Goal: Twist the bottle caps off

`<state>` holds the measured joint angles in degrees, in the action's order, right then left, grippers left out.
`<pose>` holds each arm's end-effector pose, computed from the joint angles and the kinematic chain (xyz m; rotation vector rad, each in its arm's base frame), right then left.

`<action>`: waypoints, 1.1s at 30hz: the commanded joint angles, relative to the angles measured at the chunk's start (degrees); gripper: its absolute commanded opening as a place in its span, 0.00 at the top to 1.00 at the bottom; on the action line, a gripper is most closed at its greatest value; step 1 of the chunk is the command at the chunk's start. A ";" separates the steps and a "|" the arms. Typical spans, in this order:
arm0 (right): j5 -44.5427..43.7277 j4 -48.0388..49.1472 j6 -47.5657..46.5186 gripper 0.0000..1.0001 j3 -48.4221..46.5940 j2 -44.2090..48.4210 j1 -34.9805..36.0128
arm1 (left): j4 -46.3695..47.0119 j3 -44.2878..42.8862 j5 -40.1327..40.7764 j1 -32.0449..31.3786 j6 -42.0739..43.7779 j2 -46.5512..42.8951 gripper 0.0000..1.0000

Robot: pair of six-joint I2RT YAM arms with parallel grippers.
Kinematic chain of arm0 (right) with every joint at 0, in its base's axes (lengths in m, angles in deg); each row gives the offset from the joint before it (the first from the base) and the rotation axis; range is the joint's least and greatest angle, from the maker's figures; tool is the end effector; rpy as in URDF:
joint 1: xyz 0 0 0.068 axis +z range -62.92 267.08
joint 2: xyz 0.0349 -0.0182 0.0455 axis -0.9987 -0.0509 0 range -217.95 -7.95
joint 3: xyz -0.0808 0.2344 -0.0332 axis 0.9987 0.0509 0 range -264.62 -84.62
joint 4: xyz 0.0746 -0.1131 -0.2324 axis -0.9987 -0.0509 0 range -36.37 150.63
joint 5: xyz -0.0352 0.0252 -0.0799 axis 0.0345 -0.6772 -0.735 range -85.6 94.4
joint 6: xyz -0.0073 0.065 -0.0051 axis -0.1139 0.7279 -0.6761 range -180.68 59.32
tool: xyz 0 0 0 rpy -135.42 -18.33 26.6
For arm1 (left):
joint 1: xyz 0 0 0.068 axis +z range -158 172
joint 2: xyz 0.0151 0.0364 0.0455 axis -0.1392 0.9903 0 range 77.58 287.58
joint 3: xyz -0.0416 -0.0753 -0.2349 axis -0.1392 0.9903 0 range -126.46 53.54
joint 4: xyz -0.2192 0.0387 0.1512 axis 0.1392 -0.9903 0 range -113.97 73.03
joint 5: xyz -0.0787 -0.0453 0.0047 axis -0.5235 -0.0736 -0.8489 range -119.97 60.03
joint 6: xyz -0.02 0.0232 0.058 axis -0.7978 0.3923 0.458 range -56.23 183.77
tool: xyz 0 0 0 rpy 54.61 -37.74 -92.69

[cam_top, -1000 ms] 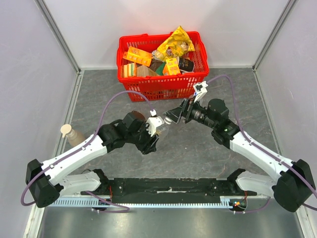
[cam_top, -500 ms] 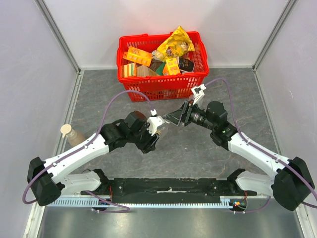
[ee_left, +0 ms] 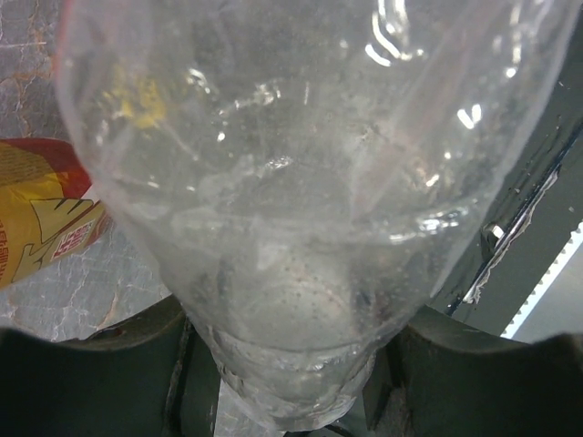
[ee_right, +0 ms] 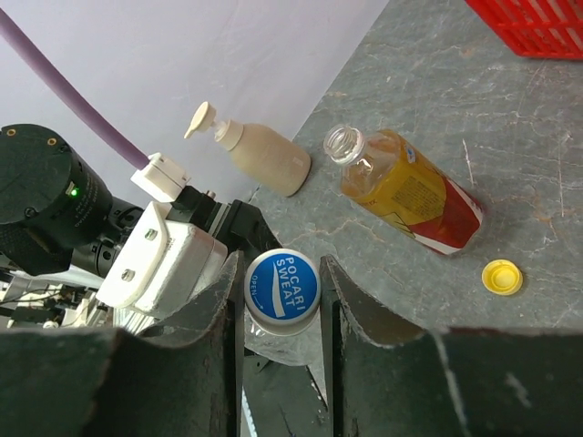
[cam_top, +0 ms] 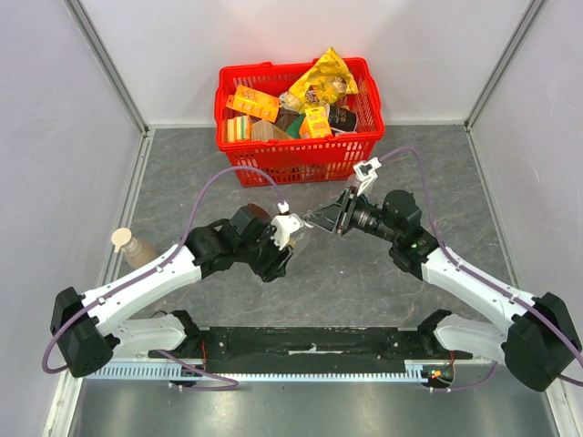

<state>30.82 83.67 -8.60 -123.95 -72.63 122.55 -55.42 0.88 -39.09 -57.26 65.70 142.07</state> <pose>0.2242 0.1879 0.2719 -0.1413 1.8387 1.5002 0.1611 -0.1995 0.2413 1.1512 2.2357 -0.5480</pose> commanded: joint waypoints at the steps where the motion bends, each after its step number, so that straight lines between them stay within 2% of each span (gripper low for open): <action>1: -2.15 1.30 -2.41 0.94 -0.13 4.65 -0.22 | 0.75 -1.74 -0.19 0.12 -0.97 -0.07 0.94; 10: -8.21 -5.38 -8.57 0.94 -2.68 8.78 -0.22 | 0.66 -1.39 -1.24 -0.05 -0.97 -0.94 0.94; 15: -8.05 -1.88 -7.95 0.93 -0.57 11.60 -0.22 | 0.66 -1.30 -3.53 -0.05 -0.35 -0.59 0.94; 20: -10.85 -4.76 -10.41 0.93 0.13 12.21 -0.22 | 0.66 -1.48 -3.71 0.04 -0.44 -1.20 0.94; 28: -12.87 -6.88 -14.28 0.94 6.45 11.34 -0.22 | 2.77 -1.39 -3.53 0.04 -0.88 -6.47 0.94; 33: -14.28 -3.46 -15.07 0.94 11.81 10.55 -0.22 | 5.49 -1.56 -5.28 -0.05 -2.89 -10.17 0.94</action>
<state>18.84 77.23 -21.30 -115.12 -61.44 122.41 -53.98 0.55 -41.47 -57.30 65.68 134.99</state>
